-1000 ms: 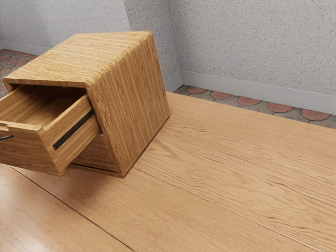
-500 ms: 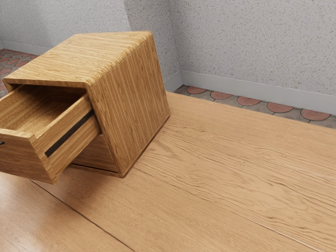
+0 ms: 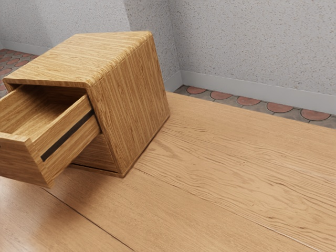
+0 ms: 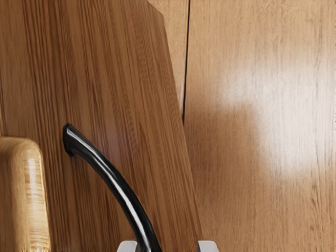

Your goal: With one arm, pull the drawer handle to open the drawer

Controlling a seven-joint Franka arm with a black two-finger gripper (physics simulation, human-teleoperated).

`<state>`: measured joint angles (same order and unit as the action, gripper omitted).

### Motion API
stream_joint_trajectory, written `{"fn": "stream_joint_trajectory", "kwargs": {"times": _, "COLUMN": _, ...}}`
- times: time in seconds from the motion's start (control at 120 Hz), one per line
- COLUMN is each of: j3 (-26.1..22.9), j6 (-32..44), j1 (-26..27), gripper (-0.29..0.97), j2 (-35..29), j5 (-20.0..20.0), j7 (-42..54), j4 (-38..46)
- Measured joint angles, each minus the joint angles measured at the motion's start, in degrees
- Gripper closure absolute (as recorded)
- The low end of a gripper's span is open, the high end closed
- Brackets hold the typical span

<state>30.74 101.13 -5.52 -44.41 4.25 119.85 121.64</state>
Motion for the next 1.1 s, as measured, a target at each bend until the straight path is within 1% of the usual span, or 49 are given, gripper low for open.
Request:
{"fn": "stream_joint_trajectory", "kwargs": {"times": 0.133, "j3": -0.18, "j6": -0.89, "j1": -0.09, "gripper": 0.56, "j2": -0.7, "j5": 0.04, "j7": -0.05, "j4": -0.94}}
{"fn": "stream_joint_trajectory", "kwargs": {"times": 0.25, "j3": -0.86, "j6": -2.89, "j1": -0.07, "gripper": 0.54, "j2": -0.89, "j5": -0.21, "j7": -0.09, "j4": -4.77}}
{"fn": "stream_joint_trajectory", "kwargs": {"times": 0.283, "j3": -1.87, "j6": -3.72, "j1": -0.21, "gripper": 0.53, "j2": -0.81, "j5": -0.34, "j7": -0.12, "j4": -6.43}}
{"fn": "stream_joint_trajectory", "kwargs": {"times": 0.342, "j3": -5.04, "j6": -5.44, "j1": -0.53, "gripper": 0.52, "j2": 0.01, "j5": -0.5, "j7": -0.33, "j4": -10.35}}
{"fn": "stream_joint_trajectory", "kwargs": {"times": 0.383, "j3": -7.69, "j6": -7.08, "j1": -0.58, "gripper": 0.51, "j2": 2.61, "j5": -0.57, "j7": -0.67, "j4": -14.44}}
{"fn": "stream_joint_trajectory", "kwargs": {"times": 0.458, "j3": -12.62, "j6": -10.61, "j1": -0.46, "gripper": 0.48, "j2": 9.52, "j5": -0.64, "j7": -1.62, "j4": -23.06}}
{"fn": "stream_joint_trajectory", "kwargs": {"times": 0.567, "j3": -16.58, "j6": -16.8, "j1": -0.36, "gripper": 0.45, "j2": 21.83, "j5": -0.82, "j7": -3.85, "j4": -34.7}}
{"fn": "stream_joint_trajectory", "kwargs": {"times": 0.6, "j3": -17.89, "j6": -18.83, "j1": -0.51, "gripper": 0.42, "j2": 24.91, "j5": -0.85, "j7": -4.68, "j4": -37.86}}
{"fn": "stream_joint_trajectory", "kwargs": {"times": 0.658, "j3": -19.06, "j6": -22.35, "j1": -0.51, "gripper": 0.32, "j2": 29.93, "j5": -1.15, "j7": -6.33, "j4": -42.57}}
{"fn": "stream_joint_trajectory", "kwargs": {"times": 0.725, "j3": -20.27, "j6": -25.74, "j1": -0.47, "gripper": 0.23, "j2": 34.03, "j5": -1.51, "j7": -8.29, "j4": -46.07}}
{"fn": "stream_joint_trajectory", "kwargs": {"times": 0.792, "j3": -21.75, "j6": -28.49, "j1": -0.34, "gripper": 0.17, "j2": 36.29, "j5": -1.65, "j7": -10.48, "j4": -48.56}}
{"fn": "stream_joint_trajectory", "kwargs": {"times": 0.883, "j3": -23.25, "j6": -31.18, "j1": -0.26, "gripper": 0.11, "j2": 37.13, "j5": -1.57, "j7": -14.5, "j4": -49.45}}
{"fn": "stream_joint_trajectory", "kwargs": {"times": 1.0, "j3": -25.57, "j6": -33.21, "j1": -0.64, "gripper": 0.06, "j2": 37.35, "j5": -1.75, "j7": -20.6, "j4": -49.62}}
{"fn": "stream_joint_trajectory", "kwargs": {"times": 1.1, "j3": -25.98, "j6": -34.19, "j1": -0.72, "gripper": 0.04, "j2": 38.29, "j5": -2.24, "j7": -25.02, "j4": -49.6}}
